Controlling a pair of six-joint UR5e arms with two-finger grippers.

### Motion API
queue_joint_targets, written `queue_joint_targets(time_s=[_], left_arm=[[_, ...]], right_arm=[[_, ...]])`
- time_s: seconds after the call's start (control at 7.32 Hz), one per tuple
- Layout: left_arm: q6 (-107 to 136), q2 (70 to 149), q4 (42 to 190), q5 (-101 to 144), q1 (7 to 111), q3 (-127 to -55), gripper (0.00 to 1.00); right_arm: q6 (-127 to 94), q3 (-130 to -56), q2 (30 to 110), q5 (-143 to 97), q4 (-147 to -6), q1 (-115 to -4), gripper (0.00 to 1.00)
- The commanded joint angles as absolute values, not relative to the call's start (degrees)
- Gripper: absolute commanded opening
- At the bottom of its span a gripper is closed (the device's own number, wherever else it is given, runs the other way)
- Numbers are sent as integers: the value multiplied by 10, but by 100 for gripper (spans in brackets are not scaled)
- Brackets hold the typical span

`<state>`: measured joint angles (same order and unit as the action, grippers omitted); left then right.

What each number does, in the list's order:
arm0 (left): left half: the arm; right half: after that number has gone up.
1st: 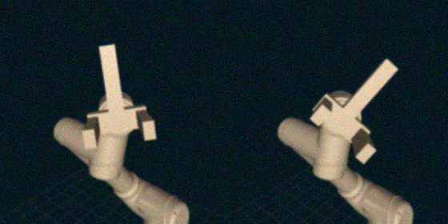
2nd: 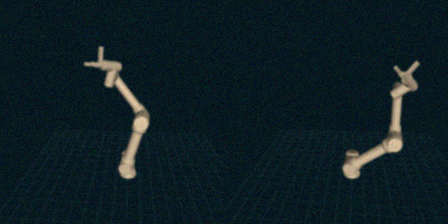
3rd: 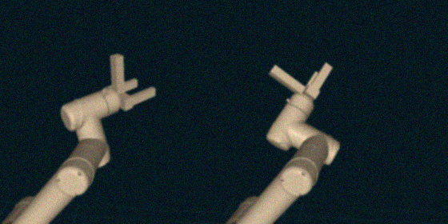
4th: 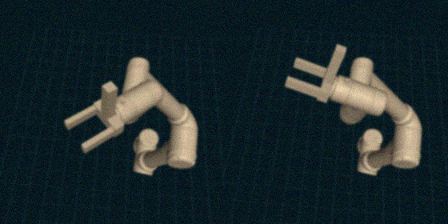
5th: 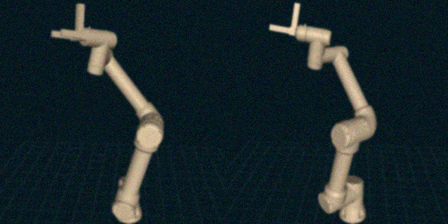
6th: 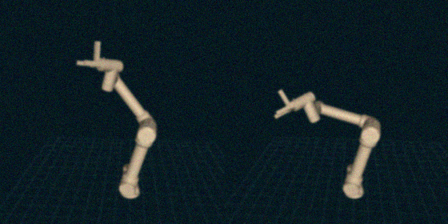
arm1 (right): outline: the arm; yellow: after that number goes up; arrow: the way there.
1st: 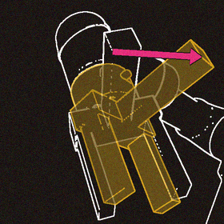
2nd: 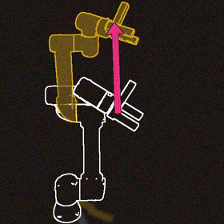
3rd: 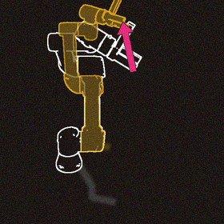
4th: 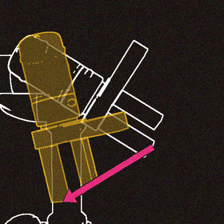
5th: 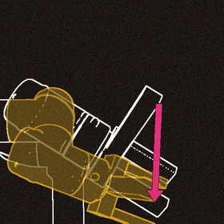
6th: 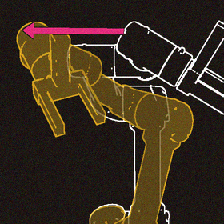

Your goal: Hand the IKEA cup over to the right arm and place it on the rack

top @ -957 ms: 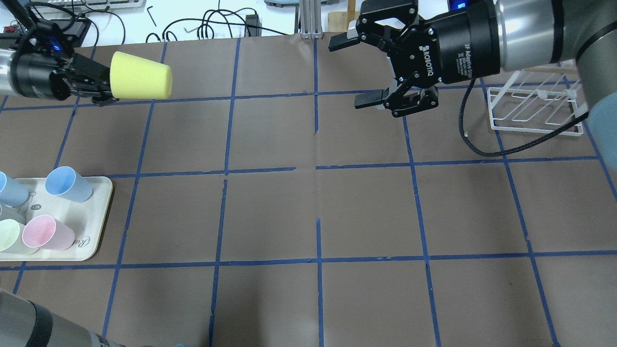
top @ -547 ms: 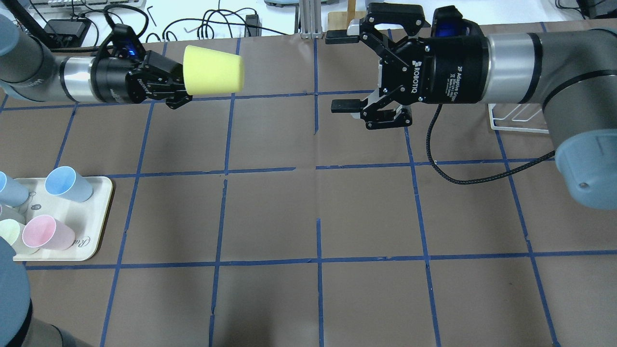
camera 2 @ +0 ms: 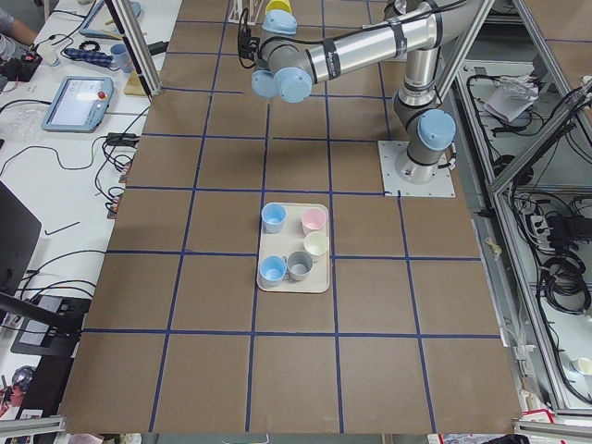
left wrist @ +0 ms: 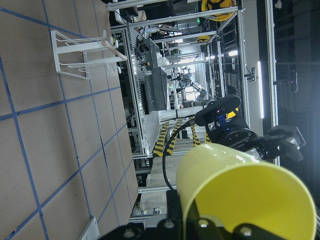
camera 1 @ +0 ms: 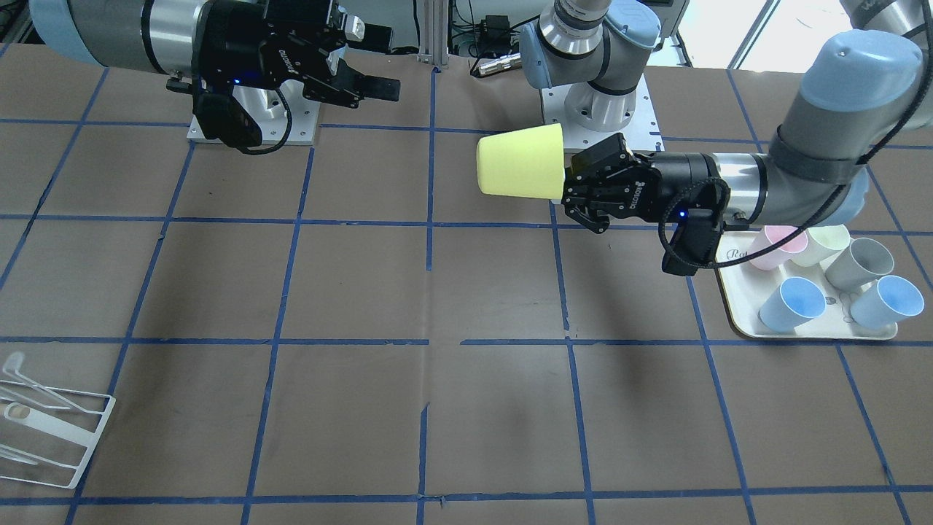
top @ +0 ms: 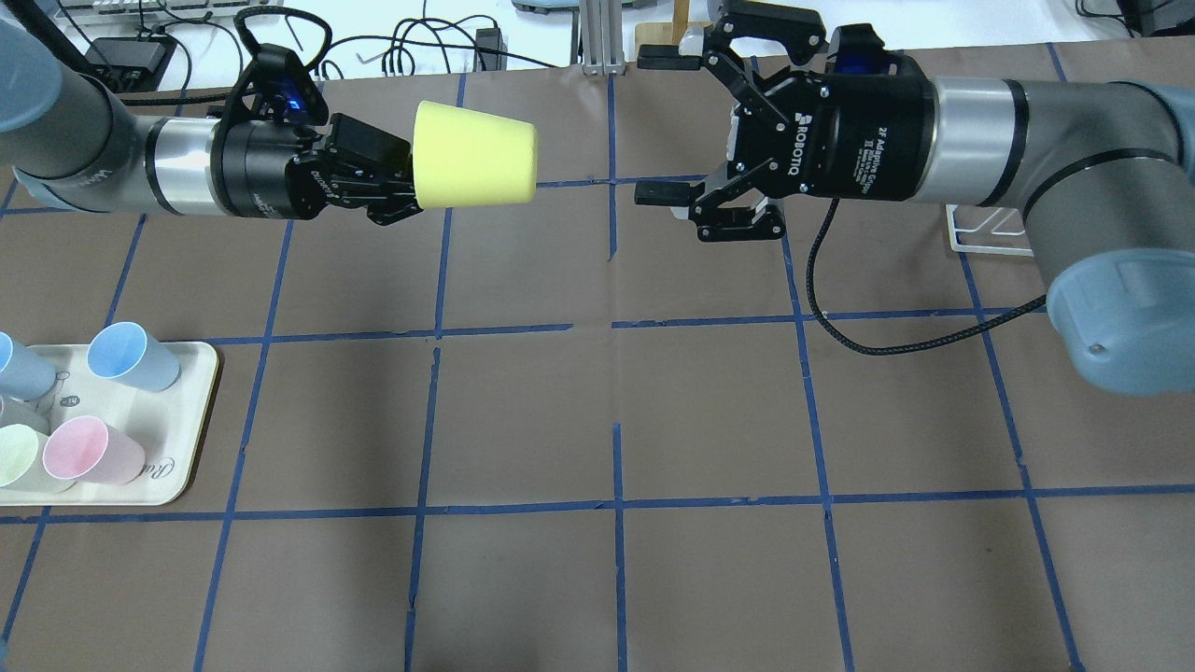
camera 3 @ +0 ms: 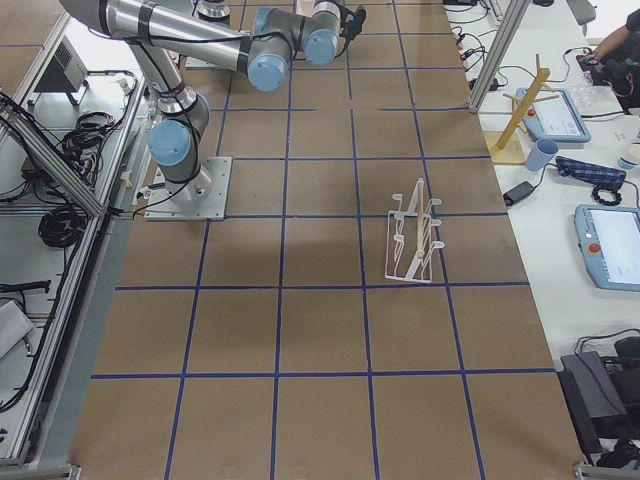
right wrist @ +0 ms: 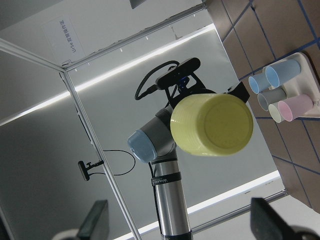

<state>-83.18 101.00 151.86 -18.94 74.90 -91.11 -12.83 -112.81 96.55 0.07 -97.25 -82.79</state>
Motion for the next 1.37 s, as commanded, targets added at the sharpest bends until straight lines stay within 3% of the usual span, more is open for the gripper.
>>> queue_joint_targets(time_s=[0.0, 1.23], left_arm=[[-834, 979, 1521, -186, 751, -924, 10], [-834, 947, 1515, -92, 790, -940, 14]], right_arm=[[-134, -1130, 918, -2, -1091, -828, 100], [-164, -1131, 916, -2, -1111, -867, 100]])
